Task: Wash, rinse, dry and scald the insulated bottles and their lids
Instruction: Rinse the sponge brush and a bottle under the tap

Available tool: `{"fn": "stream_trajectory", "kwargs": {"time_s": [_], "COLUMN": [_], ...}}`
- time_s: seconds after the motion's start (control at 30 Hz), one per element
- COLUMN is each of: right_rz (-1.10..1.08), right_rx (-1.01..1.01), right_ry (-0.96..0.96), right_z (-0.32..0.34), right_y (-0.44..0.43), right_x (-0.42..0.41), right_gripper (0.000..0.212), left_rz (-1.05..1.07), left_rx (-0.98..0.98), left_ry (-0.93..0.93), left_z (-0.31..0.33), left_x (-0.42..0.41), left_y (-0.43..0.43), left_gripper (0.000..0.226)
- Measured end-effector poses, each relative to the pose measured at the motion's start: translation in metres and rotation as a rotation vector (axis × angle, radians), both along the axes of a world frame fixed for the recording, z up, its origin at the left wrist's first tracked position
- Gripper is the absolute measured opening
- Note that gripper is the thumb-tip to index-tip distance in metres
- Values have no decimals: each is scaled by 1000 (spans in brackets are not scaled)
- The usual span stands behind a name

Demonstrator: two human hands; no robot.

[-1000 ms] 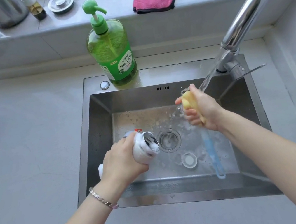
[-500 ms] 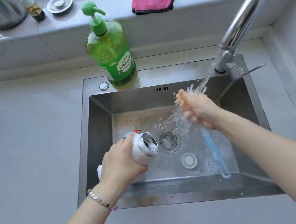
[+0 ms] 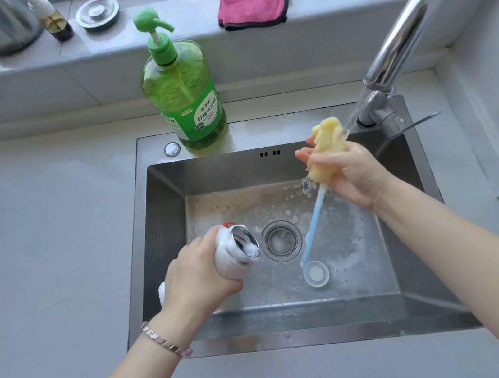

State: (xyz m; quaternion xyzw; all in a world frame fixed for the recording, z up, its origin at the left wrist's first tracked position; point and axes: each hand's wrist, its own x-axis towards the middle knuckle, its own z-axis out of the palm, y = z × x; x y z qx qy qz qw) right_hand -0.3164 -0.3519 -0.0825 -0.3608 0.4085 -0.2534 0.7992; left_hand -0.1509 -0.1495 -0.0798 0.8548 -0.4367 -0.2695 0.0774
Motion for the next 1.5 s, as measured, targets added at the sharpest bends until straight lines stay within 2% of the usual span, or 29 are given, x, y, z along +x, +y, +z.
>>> {"fn": "stream_trajectory", "kwargs": {"time_s": [0.07, 0.23, 0.33, 0.43, 0.57, 0.63, 0.8, 0.93, 1.03, 1.23, 1.3, 1.4, 1.5], "right_rz": [-62, -137, -252, -337, -416, -422, -329, -263, -291, -439, -506, -608, -653], "right_rx": [-10, 113, 181, 236, 237, 215, 112, 98, 146, 321, 343, 338, 322], "right_ry": [-40, -236, -351, -411, -345, -276, -86, -3, -55, -290, -321, -335, -350], "right_z": [3, 11, 13, 17, 14, 10, 2, -1, -3, -4, -1, 4, 4], "right_y": [2, -2, -4, -3, 1, 4, 17, 26, 28, 16, 11, 4, -1], "right_x": [-5, -26, -39, -48, -45, -36, -2, 14, 12, -19, -28, -33, -36], "right_gripper": [17, 33, 30, 37, 35, 25, 2, 4, 8, 20, 16, 25, 25], "left_rz": [6, 4, -1, 2, 19, 31, 75, 115, 131, 103, 89, 71, 63], "left_rx": [-5, 7, 7, -7, -5, -6, -25, -35, -33, -38, -38, -44, -53], "left_ry": [7, -1, 3, 25, 30, 24, 20, 30, 24, 47, 52, 57, 54], "left_z": [0, -1, -1, -1, 0, 1, 5, 6, 6, 7, 8, 10, 12], "left_x": [0, -1, -3, -5, -4, -2, 2, 8, 9, 4, 1, -3, -4], "left_y": [1, 2, 2, 2, 3, 5, 15, 25, 29, 24, 19, 14, 9], "left_gripper": [54, 53, 58, 59, 55, 54, 51, 45, 46, 49, 51, 51, 49]}}
